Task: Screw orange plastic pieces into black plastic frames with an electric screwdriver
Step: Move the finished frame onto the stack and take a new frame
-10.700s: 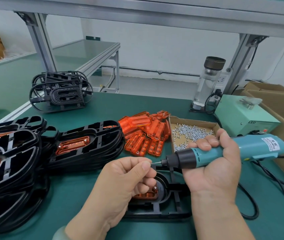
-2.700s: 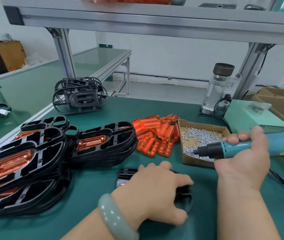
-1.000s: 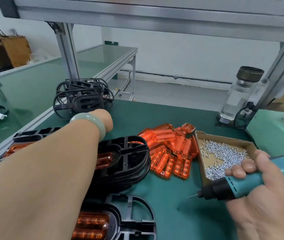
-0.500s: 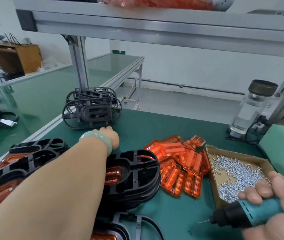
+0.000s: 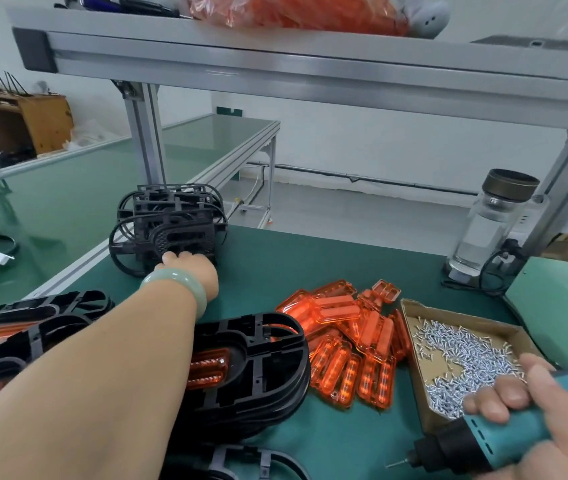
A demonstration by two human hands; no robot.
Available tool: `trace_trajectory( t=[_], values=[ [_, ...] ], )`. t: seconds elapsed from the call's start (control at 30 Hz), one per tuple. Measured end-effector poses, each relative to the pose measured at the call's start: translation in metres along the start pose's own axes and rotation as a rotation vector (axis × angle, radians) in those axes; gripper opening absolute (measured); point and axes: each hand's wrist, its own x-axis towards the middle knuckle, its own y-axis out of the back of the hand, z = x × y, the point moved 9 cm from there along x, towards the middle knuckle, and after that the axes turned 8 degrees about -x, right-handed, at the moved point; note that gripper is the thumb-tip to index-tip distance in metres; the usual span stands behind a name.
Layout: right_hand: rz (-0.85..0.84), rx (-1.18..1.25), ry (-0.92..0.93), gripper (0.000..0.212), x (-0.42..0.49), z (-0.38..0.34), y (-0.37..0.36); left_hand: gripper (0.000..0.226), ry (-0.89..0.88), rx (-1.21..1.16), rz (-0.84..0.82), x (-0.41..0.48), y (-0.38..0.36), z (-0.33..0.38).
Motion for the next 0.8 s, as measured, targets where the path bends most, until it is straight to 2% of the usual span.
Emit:
trace_trajectory(
  t=[0.07, 0.13, 0.33, 0.53, 0.67, 0.73, 0.8],
  values=[
    [-0.006, 0.011, -0.002, 0.025, 0.0, 0.002, -0.001, 0.007, -0.04, -0.035, 0.046, -0.006, 0.012, 0.004],
    [-0.002, 0.019, -0.007, 0.027, 0.0, 0.004, -0.001, 0.015, -0.127, -0.005, 0.098, -0.015, 0.021, 0.017],
    [-0.009, 0.081, -0.007, 0.026, -0.002, 0.003, -0.001, 0.021, -0.293, 0.129, 0.048, -0.039, 0.013, 0.045],
    [-0.021, 0.174, -0.014, 0.023, -0.002, -0.003, 0.003, 0.013, -0.391, -0.018, 0.082, -0.068, 0.032, 0.06],
    [-0.011, 0.228, -0.014, 0.02, -0.003, -0.009, 0.007, 0.009, -0.481, -0.274, 0.215, -0.097, 0.079, 0.067],
    [-0.013, 0.257, -0.006, 0.018, -0.004, -0.014, 0.01, 0.006, -0.557, -0.615, 0.302, -0.119, 0.108, 0.065],
    [-0.016, 0.269, -0.004, 0.018, -0.003, -0.017, 0.012, 0.012, -0.608, -1.061, 0.293, -0.141, 0.124, 0.056]
  ],
)
